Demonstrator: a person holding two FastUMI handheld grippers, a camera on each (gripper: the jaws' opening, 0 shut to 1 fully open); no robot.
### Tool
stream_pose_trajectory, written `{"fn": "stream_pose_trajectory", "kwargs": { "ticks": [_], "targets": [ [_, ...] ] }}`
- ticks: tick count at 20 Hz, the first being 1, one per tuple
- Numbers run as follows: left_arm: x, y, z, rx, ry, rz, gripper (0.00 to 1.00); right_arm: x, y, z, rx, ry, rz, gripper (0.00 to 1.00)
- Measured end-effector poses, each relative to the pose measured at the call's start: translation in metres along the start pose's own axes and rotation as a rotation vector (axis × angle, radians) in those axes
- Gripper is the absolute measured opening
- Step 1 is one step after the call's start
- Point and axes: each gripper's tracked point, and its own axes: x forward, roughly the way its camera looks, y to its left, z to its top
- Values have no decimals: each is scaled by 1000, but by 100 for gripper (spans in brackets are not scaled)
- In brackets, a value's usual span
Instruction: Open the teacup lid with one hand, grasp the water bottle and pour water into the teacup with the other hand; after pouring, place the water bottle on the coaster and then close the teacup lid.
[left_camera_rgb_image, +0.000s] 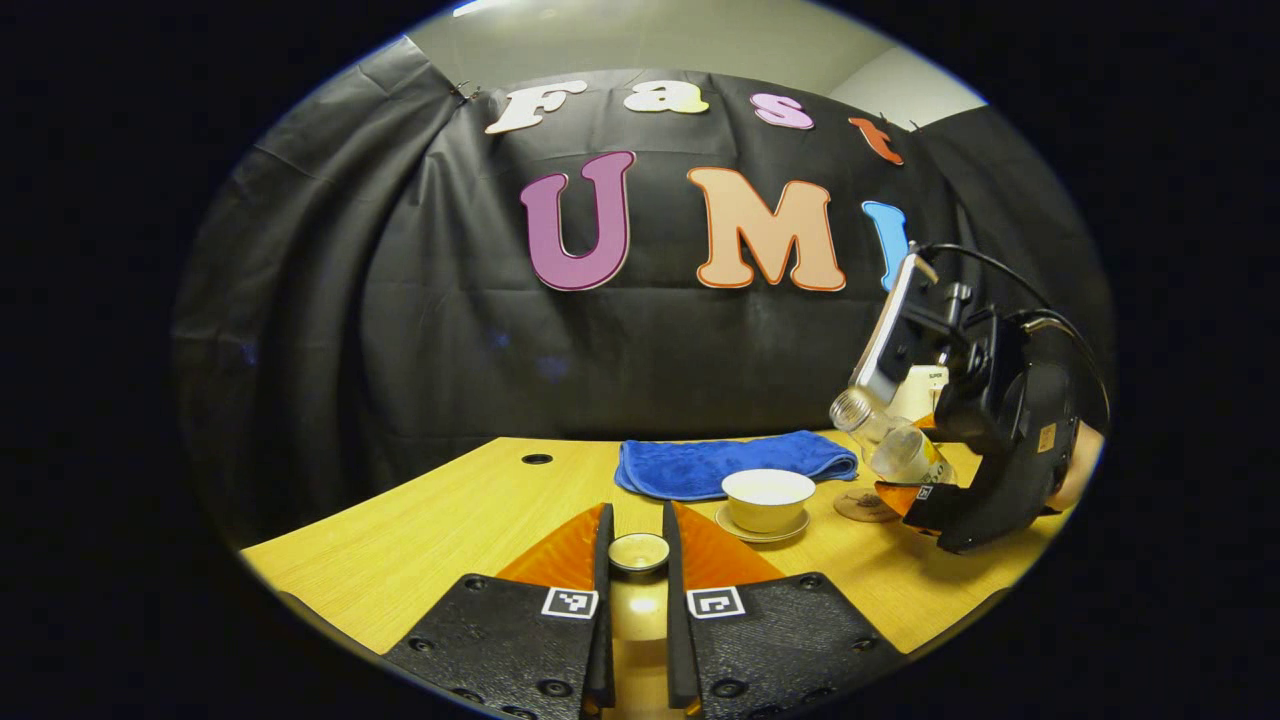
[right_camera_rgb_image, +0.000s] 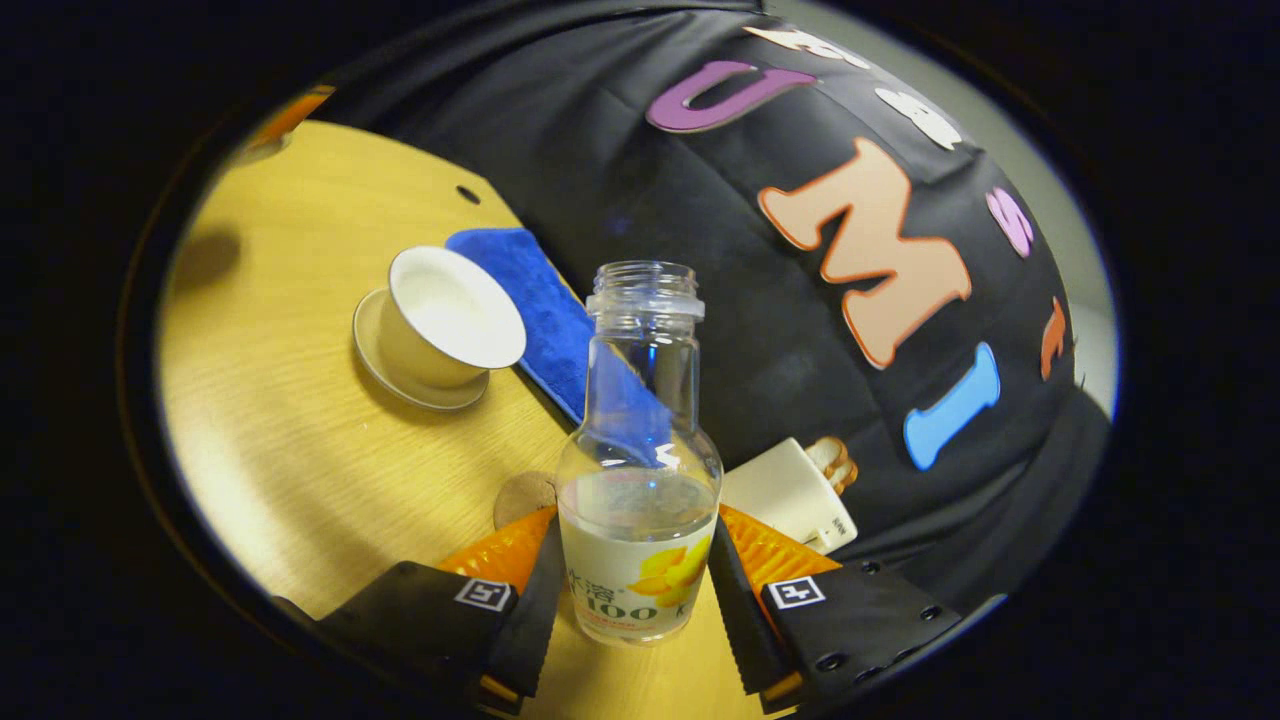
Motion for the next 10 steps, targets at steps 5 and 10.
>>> {"fn": "stream_pose_trajectory", "kwargs": {
  "ticks": [5, 10],
  "targets": [
    [1, 2, 0, -1, 2, 2, 18, 17, 0, 11, -267, 1, -29, 77],
    [0, 3, 0, -2, 2, 2, 18, 18, 9, 16, -404, 11, -52, 77]
  ]
}}
